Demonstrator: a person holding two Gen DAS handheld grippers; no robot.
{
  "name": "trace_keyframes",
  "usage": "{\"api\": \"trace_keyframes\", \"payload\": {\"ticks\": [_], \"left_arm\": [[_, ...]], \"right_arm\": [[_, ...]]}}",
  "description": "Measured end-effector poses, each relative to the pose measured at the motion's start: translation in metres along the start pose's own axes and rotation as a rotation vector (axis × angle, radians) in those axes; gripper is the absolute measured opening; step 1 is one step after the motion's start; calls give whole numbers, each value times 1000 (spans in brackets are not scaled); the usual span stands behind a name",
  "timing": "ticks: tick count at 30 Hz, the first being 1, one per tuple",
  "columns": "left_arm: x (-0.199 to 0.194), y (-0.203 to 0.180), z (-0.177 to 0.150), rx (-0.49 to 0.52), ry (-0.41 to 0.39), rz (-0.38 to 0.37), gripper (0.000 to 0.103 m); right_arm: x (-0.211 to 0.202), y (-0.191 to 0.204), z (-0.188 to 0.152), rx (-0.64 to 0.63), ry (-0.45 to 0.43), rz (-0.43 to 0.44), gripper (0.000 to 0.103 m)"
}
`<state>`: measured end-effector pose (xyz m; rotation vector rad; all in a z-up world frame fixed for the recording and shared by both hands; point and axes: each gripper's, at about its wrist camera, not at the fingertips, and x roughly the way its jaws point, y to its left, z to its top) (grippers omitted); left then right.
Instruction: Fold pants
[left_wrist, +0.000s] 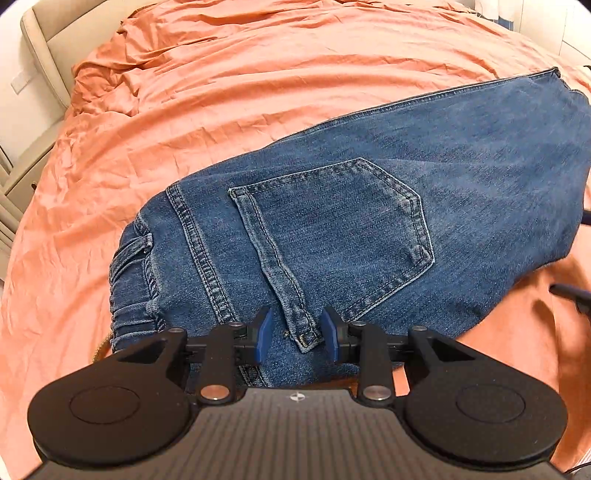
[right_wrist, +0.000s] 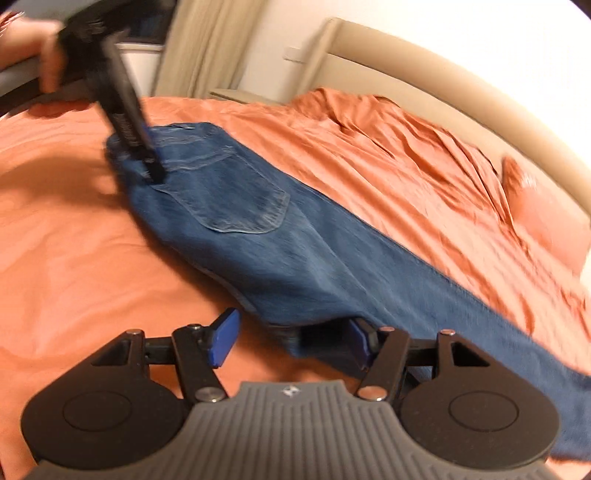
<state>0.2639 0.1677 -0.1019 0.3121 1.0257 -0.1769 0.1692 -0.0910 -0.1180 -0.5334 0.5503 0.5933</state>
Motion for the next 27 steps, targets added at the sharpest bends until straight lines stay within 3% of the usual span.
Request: {"api": "trace_keyframes", "payload": {"ticks": [4, 10, 12, 13, 18, 22, 27], "left_arm": [[1, -2, 1, 10, 6, 6, 37], [4, -2, 2, 17, 20, 12, 37], [6, -1, 2, 4, 34, 14, 35], [8, 0, 2, 3, 38, 21, 31], [19, 1, 7, 4, 74, 66, 11], [25, -2, 10, 2, 104, 78, 11], [10, -15, 14, 25, 83, 109, 14]], "right_arm": [[-7, 3, -5, -13, 41, 24, 56], [25, -3, -4, 6, 52, 31, 50], [38, -5, -4, 22, 65, 44, 34], [41, -8, -3, 54, 88, 81, 9], [4, -9, 4, 110, 71, 118, 6], [23, -8, -11, 172, 173, 160, 2], [29, -10, -13, 222, 213, 184, 2]]}}
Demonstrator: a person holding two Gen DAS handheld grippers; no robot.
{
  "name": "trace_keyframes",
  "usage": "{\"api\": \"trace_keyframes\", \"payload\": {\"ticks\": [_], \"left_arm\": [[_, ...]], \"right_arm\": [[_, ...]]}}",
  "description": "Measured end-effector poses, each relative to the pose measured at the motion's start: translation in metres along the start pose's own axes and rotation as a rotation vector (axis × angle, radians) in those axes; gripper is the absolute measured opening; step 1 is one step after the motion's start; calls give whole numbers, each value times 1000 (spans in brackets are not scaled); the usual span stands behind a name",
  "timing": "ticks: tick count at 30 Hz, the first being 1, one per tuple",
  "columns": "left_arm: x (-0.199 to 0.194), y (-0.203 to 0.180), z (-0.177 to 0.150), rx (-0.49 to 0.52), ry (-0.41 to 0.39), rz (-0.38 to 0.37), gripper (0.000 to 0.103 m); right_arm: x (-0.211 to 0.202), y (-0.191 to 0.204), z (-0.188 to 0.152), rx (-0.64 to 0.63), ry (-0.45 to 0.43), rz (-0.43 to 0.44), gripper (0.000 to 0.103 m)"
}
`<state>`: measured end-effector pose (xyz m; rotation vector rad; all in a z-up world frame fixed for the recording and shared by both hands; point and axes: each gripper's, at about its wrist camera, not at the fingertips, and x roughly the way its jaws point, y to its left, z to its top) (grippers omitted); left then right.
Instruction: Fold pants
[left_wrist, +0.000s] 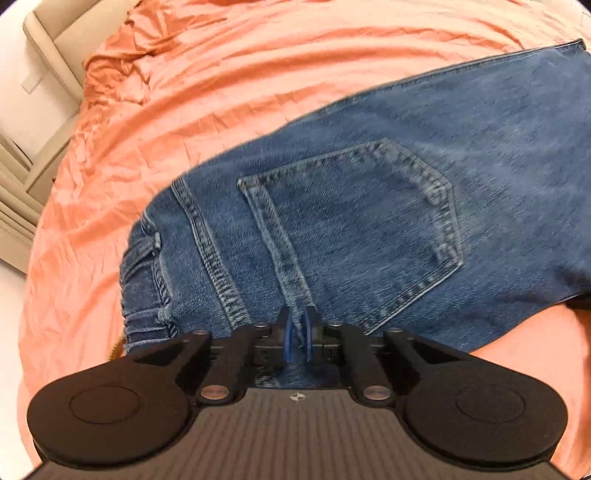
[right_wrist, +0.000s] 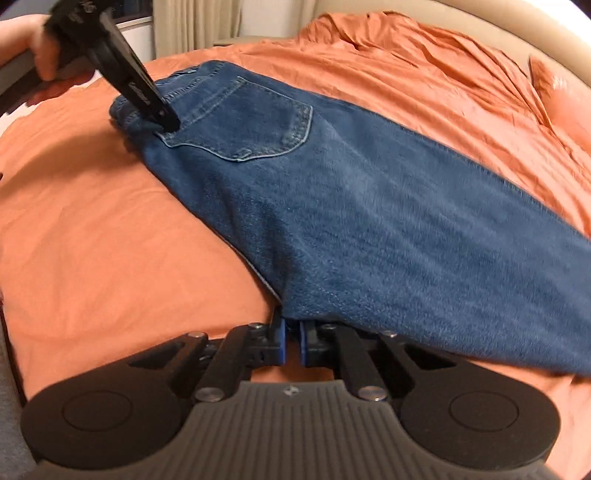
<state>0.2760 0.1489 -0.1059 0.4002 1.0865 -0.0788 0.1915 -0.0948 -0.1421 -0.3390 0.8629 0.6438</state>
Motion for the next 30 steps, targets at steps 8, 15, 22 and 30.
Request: {"api": "trace_keyframes", "payload": {"ticks": [8, 15, 22, 30], "left_arm": [[-45, -26, 21, 10, -82, -25, 18], [-57, -58, 55, 47, -126, -27, 19], [-44, -91, 98, 50, -169, -105, 19], [13, -137, 150, 90, -128, -188, 19]], "right_arm": [[-34, -27, -1, 199, 37, 97, 3], [-114, -116, 7, 409, -100, 26, 19], [-167, -269, -46, 655, -116, -174, 20], [-196, -442, -138, 1053, -173, -359, 22]]}}
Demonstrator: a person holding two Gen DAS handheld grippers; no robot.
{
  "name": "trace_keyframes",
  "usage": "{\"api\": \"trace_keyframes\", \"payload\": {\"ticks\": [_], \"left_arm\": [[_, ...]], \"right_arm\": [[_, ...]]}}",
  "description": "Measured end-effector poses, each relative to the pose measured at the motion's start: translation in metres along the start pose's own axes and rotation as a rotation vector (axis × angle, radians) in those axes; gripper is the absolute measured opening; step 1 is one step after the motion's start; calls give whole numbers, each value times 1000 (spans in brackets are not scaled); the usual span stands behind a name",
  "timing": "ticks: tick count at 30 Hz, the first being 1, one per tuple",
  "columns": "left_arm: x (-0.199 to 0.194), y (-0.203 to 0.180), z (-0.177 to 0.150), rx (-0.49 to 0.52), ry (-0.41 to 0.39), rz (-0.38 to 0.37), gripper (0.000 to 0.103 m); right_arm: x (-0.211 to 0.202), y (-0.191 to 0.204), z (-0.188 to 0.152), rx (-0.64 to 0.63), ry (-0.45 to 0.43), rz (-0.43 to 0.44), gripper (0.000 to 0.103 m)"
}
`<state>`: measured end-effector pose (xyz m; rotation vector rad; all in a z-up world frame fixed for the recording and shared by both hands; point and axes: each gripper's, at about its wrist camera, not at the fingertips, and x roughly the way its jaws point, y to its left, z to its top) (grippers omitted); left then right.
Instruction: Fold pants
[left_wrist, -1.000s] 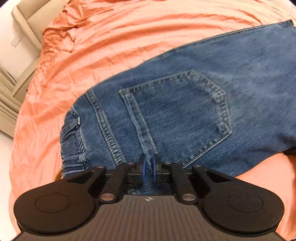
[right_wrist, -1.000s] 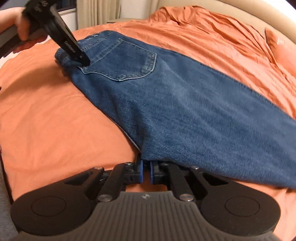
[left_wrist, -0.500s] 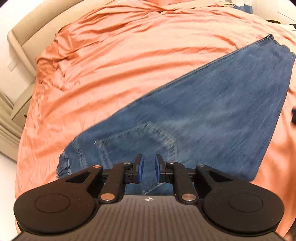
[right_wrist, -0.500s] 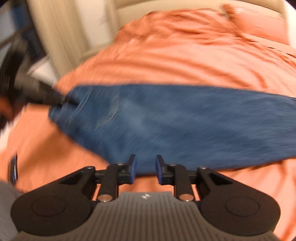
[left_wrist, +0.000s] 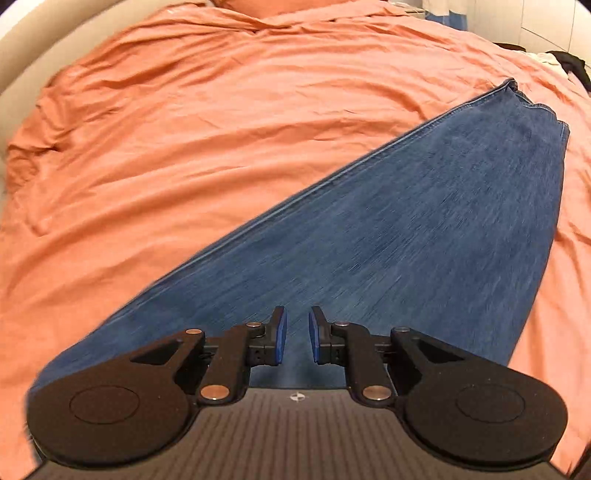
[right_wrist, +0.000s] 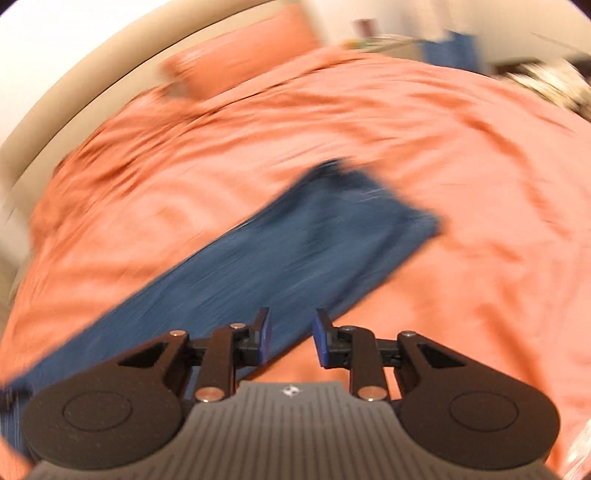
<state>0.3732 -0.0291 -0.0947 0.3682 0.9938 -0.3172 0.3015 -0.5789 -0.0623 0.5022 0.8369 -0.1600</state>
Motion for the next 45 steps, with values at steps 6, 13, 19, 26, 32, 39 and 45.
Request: {"api": "trace_keyframes", "payload": {"ticks": [6, 13, 19, 26, 32, 39, 45], "left_arm": [[50, -10, 15, -33, 53, -14, 19], [73, 0, 13, -105, 65, -64, 19], [72, 1, 14, -110, 66, -69, 19], [74, 1, 12, -131, 49, -63, 19], [62, 1, 16, -126, 32, -56, 41], [48, -20, 31, -59, 0, -152, 44], [56, -64, 53, 18, -23, -222, 43]], "right_arm": [[51, -66, 46, 194, -18, 9, 25], [117, -94, 64, 326, 8, 59, 35], [120, -88, 74, 286, -40, 92, 2], [85, -79, 80, 104, -85, -19, 0], [103, -94, 61, 162, -60, -77, 0], [73, -112, 59, 223, -70, 33, 40], [84, -131, 35, 394, 10, 183, 48]]}}
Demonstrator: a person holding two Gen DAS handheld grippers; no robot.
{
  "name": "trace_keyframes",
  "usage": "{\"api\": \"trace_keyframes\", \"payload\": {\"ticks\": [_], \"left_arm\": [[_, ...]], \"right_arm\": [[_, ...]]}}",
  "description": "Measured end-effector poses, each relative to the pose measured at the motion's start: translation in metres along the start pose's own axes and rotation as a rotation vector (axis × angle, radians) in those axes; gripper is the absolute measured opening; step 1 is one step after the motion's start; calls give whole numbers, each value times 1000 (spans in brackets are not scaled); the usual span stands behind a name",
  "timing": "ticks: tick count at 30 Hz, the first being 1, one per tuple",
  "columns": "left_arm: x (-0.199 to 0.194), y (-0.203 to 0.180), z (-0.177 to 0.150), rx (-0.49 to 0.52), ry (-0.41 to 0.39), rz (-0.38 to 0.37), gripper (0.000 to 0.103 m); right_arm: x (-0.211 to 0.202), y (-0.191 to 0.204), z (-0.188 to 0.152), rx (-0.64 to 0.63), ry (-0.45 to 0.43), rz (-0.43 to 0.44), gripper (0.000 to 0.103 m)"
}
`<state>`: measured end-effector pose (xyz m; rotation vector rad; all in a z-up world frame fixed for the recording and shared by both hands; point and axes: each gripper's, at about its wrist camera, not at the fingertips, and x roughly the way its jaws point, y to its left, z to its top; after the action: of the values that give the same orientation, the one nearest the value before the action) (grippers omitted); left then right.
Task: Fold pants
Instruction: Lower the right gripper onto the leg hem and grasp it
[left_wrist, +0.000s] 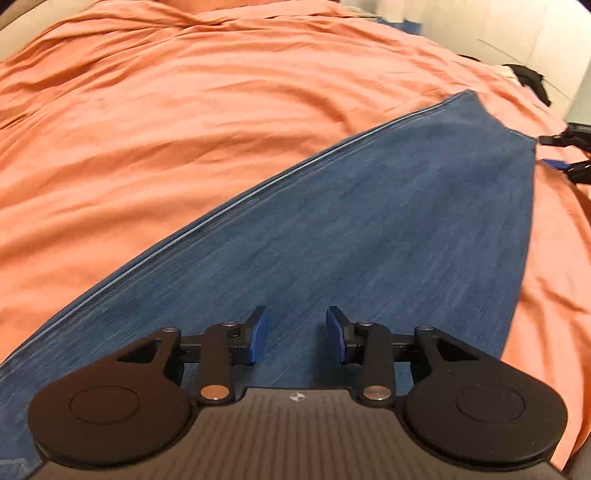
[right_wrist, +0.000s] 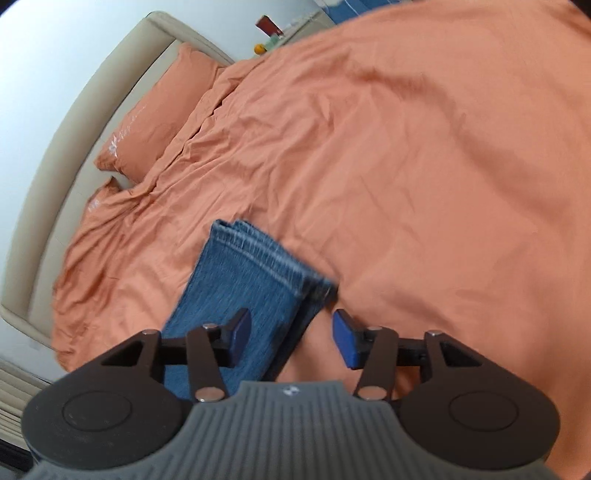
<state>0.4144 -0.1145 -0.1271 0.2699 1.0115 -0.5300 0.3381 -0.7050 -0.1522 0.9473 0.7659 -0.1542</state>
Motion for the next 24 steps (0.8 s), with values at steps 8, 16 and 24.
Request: {"api": "trace_keyframes", "payload": {"ticks": [8, 16, 24], "left_arm": [[42, -34, 33, 49, -5, -34, 43], [86, -48, 81, 56, -63, 32, 42], [112, -63, 105, 77, -54, 113, 38]], "right_arm": [[36, -16, 0, 92, -47, 6, 19], [21, 20, 11, -181, -90, -25, 11], [29, 21, 12, -218, -67, -67, 11]]}}
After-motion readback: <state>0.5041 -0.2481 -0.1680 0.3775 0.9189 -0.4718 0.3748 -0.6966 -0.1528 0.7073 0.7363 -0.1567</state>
